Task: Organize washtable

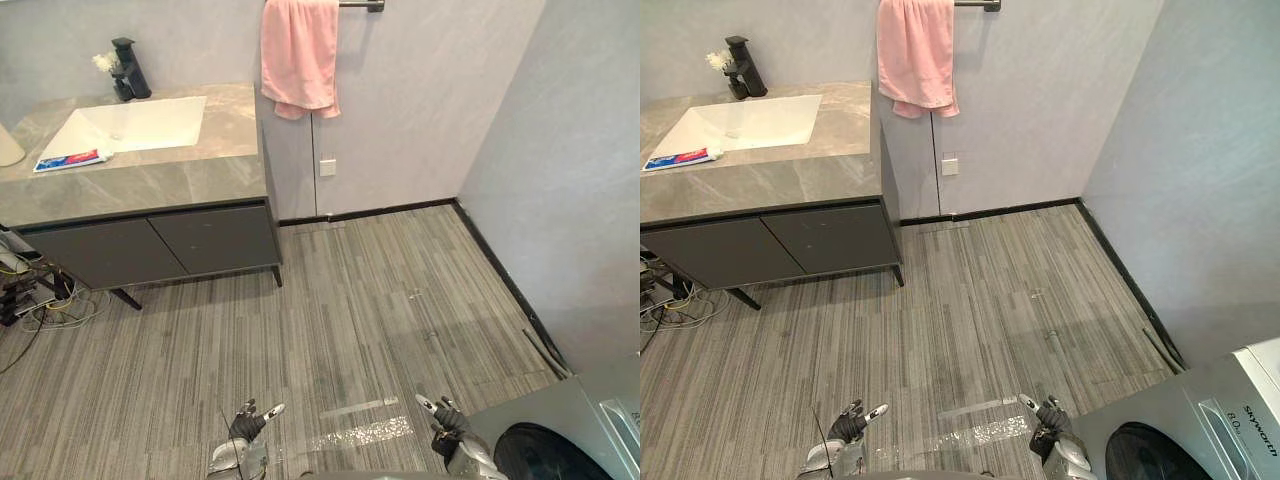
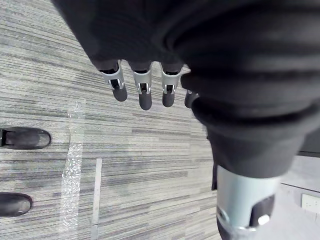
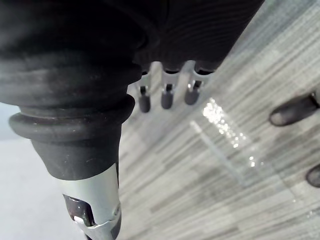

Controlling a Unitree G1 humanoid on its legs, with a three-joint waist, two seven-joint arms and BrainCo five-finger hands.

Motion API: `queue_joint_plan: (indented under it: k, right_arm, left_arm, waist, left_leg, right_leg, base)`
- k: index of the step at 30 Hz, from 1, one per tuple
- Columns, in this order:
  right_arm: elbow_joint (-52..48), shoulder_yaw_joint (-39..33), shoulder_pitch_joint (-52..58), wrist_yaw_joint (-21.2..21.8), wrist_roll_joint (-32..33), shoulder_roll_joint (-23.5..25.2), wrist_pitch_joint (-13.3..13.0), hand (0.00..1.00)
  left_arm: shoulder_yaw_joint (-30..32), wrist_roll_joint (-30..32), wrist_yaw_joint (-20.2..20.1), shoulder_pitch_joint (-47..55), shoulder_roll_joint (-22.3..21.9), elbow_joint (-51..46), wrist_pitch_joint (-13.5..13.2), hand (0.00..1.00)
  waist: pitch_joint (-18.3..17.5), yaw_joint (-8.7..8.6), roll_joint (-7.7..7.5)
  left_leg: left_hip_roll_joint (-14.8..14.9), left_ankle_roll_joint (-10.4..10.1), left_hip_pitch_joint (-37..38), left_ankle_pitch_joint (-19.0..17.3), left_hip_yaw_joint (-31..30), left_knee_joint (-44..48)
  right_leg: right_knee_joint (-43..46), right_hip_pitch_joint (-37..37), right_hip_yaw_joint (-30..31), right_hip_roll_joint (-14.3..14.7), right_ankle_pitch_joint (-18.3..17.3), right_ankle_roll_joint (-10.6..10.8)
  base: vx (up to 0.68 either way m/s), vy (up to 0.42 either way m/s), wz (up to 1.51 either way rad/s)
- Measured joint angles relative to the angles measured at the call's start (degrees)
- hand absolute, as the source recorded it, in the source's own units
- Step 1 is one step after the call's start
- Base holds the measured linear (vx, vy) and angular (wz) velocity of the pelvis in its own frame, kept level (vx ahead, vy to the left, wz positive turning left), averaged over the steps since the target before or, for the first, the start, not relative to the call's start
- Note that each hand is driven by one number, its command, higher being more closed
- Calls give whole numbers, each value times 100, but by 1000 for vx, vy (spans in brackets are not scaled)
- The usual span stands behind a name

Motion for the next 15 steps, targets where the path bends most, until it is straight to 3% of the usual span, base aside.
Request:
queue_joint_plan:
  k: [15]
  right_arm:
    - [7,-52,385,10,299,79,4,0]
  left_arm:
    - [-41,-403,-90,270,-93,9,-10,0]
  waist:
    - [-56,-16,11]
  left_leg:
    - [-21,24,18,20,-100,-8]
  right_leg:
    - [26,8,-135,-22,-21,25]
  base:
    - [-55,-38,4]
